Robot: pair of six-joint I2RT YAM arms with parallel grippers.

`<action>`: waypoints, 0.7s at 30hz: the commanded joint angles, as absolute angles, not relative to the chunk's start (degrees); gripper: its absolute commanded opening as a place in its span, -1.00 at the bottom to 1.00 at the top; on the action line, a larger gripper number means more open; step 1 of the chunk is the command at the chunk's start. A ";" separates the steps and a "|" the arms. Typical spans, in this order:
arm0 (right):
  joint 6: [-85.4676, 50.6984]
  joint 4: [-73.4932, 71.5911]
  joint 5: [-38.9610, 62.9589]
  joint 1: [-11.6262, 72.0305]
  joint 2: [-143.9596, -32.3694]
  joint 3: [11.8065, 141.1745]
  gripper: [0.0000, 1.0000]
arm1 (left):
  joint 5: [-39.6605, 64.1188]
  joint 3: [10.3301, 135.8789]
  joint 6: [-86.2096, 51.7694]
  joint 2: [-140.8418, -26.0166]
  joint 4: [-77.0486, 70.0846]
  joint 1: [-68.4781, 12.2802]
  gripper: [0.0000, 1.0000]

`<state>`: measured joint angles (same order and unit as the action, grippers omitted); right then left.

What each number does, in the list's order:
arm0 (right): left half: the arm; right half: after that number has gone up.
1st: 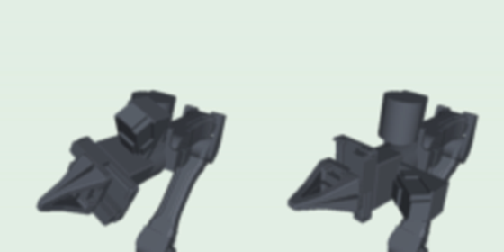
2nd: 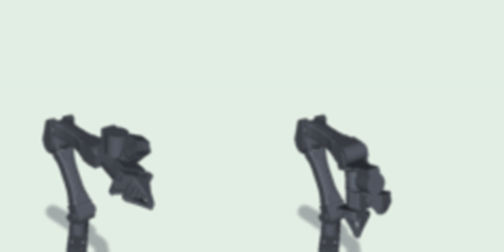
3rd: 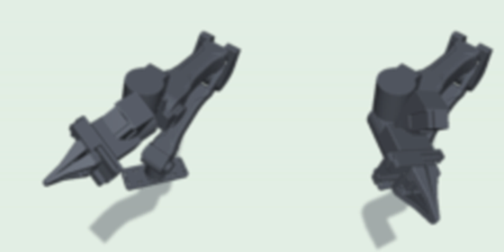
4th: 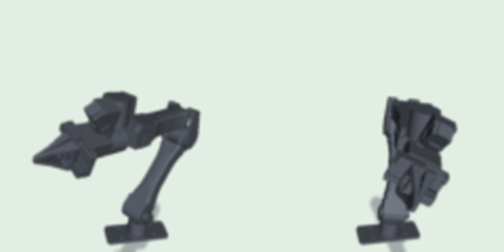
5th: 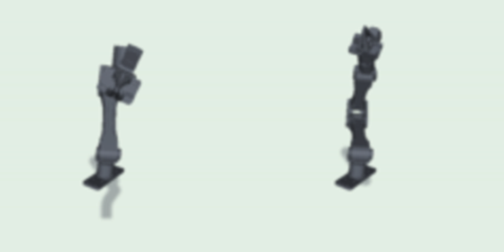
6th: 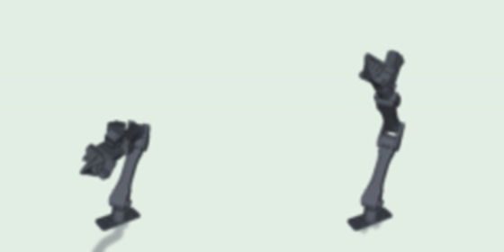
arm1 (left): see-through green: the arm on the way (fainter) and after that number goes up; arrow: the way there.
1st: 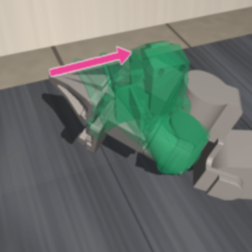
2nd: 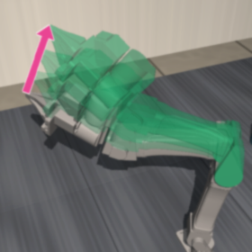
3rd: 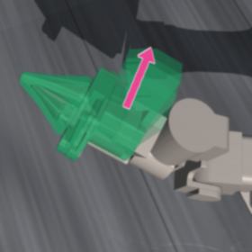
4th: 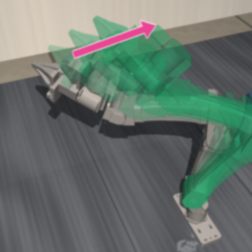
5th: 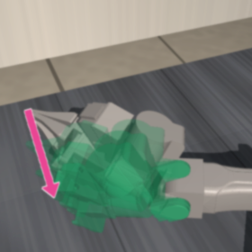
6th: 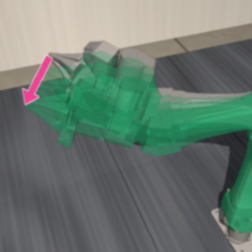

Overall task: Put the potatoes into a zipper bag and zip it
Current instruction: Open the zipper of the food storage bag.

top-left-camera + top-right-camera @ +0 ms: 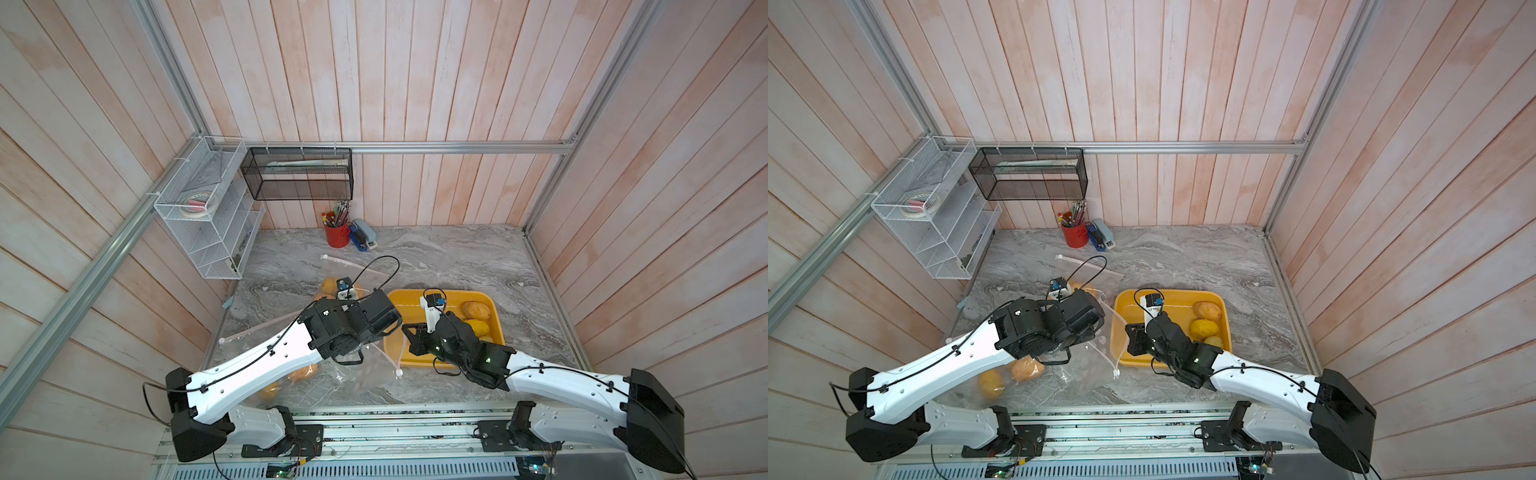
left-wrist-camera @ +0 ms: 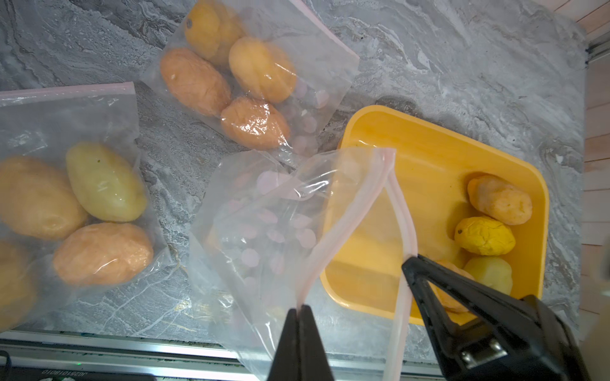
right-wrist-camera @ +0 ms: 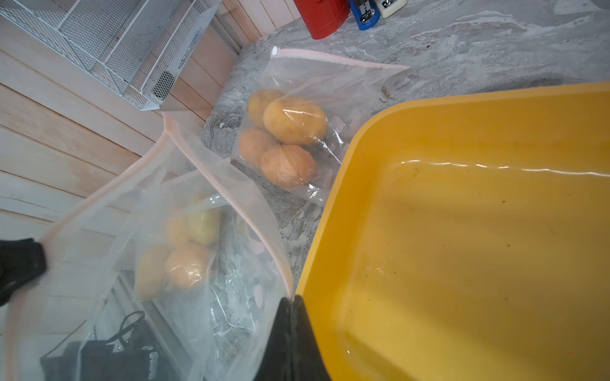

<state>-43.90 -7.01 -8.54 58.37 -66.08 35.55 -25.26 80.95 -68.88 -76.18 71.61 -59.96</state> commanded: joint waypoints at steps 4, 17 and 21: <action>-43.09 -2.57 -8.69 58.61 -69.25 37.11 -0.76 | -27.97 80.76 -68.08 -76.72 65.59 -60.12 -1.00; -42.26 3.44 -8.53 58.62 -66.22 37.95 0.38 | -29.49 72.14 -73.31 -72.04 63.73 -60.13 -1.00; -41.05 5.83 -10.14 58.62 -62.44 37.52 0.92 | -29.53 71.08 -73.88 -72.22 63.59 -60.12 -1.00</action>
<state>-42.63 2.31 -8.75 58.41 -65.39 36.14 -28.21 71.75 -73.14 -72.73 65.36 -60.01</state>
